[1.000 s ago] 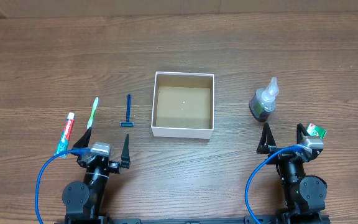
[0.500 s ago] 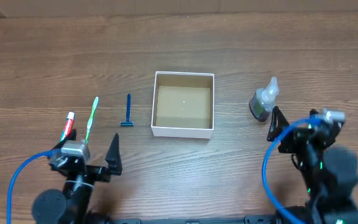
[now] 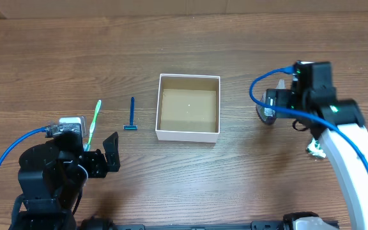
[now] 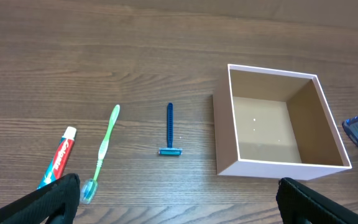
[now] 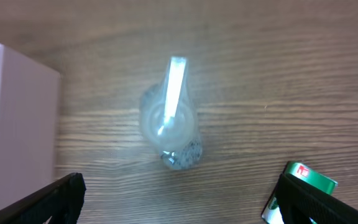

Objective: Pack container
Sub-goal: 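Move the right gripper to the pump soap bottle and grasp it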

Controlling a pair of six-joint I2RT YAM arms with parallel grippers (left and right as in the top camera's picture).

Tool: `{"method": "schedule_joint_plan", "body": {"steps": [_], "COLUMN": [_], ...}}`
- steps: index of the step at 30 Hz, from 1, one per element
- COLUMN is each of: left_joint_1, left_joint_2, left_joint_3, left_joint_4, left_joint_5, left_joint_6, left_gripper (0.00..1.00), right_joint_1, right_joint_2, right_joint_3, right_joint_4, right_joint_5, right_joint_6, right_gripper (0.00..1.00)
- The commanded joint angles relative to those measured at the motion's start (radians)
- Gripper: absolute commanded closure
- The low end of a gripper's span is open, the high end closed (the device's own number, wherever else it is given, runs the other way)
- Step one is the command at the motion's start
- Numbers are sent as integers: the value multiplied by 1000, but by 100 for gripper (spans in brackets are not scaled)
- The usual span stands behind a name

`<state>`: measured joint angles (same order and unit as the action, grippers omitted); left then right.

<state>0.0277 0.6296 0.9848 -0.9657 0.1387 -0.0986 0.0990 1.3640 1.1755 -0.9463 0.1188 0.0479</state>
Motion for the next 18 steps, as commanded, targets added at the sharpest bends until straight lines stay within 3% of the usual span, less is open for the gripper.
{"method": "schedule_joint_plan", "body": {"steps": [1,9,18], "left_joint_1": [-4,-4,-4], "left_joint_2": [0,0,0], "left_joint_3": [26,26,26], "left_joint_4": [2,2,5], "left_joint_5": [15,10,8], "left_joint_6": [-6,-6,-6], "left_gripper": [0,0,0], "right_joint_1": [3,-16,-44], "right_joint_2": [101,186,186], "right_joint_3": [22,15,-116], "right_joint_4": [33,138,231], "right_joint_5": [-21,-78,-99], "right_joint_6": [-42,-56,-56], "right_gripper": [0,0,0]}}
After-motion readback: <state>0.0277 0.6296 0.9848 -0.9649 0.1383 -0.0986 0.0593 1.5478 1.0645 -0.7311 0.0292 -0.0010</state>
